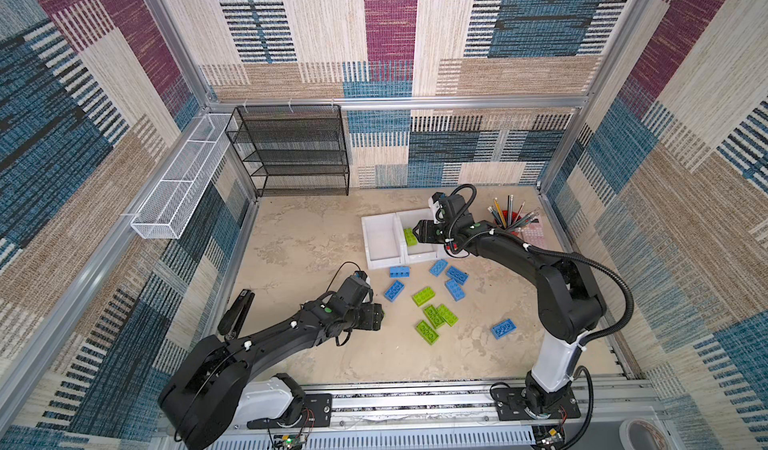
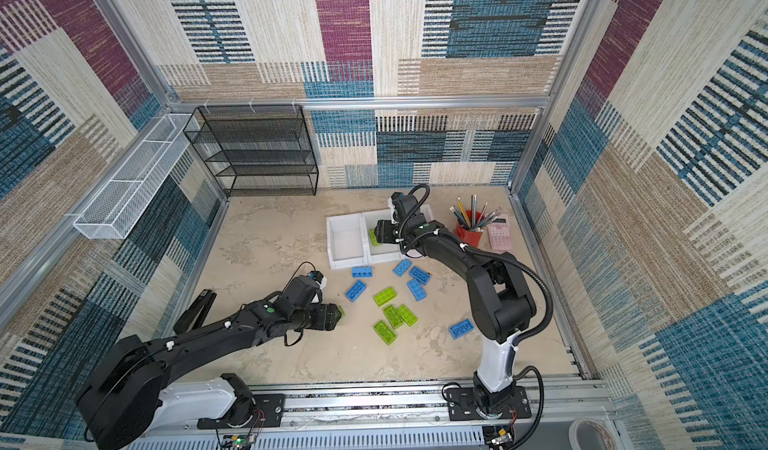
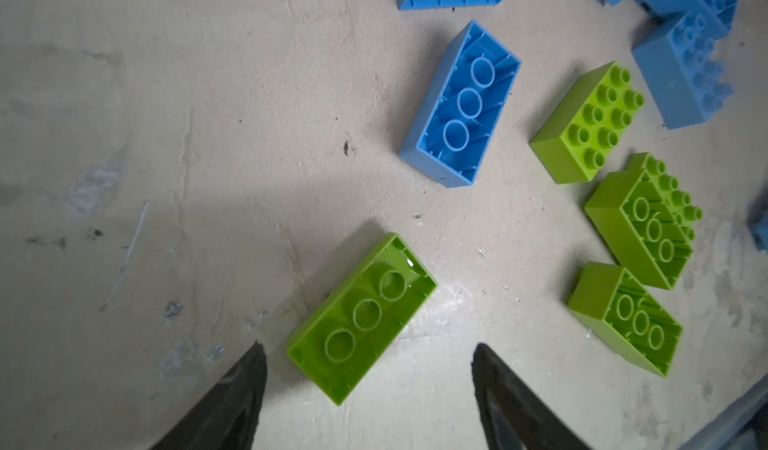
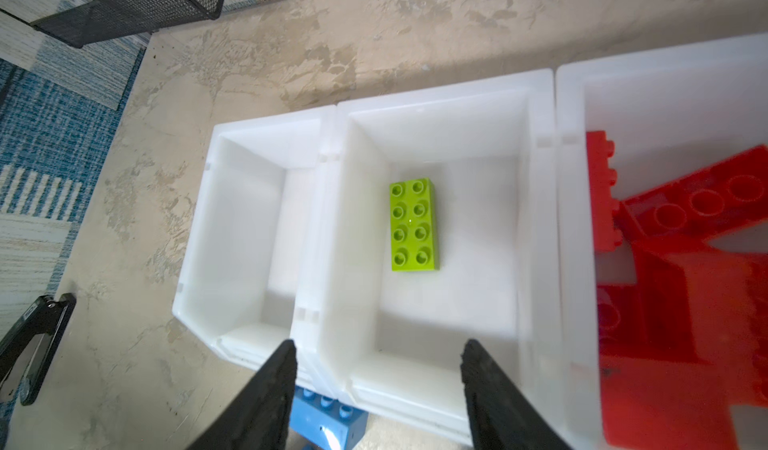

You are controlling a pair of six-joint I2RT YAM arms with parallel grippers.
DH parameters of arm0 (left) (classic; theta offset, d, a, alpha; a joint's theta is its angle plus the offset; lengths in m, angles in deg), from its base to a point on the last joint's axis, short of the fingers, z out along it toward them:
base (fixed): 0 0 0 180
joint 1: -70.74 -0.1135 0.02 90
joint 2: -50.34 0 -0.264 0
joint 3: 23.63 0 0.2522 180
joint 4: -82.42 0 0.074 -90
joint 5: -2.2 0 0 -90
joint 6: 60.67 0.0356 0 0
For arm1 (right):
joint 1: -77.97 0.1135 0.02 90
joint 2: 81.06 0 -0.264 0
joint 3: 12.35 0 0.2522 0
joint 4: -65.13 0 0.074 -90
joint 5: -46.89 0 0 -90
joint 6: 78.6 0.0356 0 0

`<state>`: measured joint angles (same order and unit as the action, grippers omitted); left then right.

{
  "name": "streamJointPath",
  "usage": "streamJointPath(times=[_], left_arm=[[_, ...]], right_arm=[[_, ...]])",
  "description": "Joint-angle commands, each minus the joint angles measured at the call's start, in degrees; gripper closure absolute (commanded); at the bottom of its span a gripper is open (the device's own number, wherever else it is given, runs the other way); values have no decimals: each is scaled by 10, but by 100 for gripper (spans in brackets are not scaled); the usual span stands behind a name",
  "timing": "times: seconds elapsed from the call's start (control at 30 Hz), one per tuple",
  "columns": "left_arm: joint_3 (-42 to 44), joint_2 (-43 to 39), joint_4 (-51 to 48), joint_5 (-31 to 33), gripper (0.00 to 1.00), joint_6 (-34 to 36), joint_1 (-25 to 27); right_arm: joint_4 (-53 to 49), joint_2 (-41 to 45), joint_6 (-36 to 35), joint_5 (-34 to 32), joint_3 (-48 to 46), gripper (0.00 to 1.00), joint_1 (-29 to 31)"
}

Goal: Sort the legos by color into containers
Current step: 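Grasp a lime-green brick with the left gripper while the right gripper withdraws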

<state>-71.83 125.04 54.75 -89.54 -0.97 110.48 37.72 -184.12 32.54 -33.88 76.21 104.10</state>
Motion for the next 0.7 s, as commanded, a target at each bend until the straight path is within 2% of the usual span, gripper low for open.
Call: streamJointPath(times=[0.0,0.3,0.67], left_arm=[[-22,30,-28,-9,20,28,0],[-64,105,-45,-25,23,35,4],[-78,127,-75,-17,28,5,57]], right_arm=[[47,43,-3,7,-42,30,0],[77,131,-17,3,-141,24,-1],[85,166,-21,8,-154,22,-2]])
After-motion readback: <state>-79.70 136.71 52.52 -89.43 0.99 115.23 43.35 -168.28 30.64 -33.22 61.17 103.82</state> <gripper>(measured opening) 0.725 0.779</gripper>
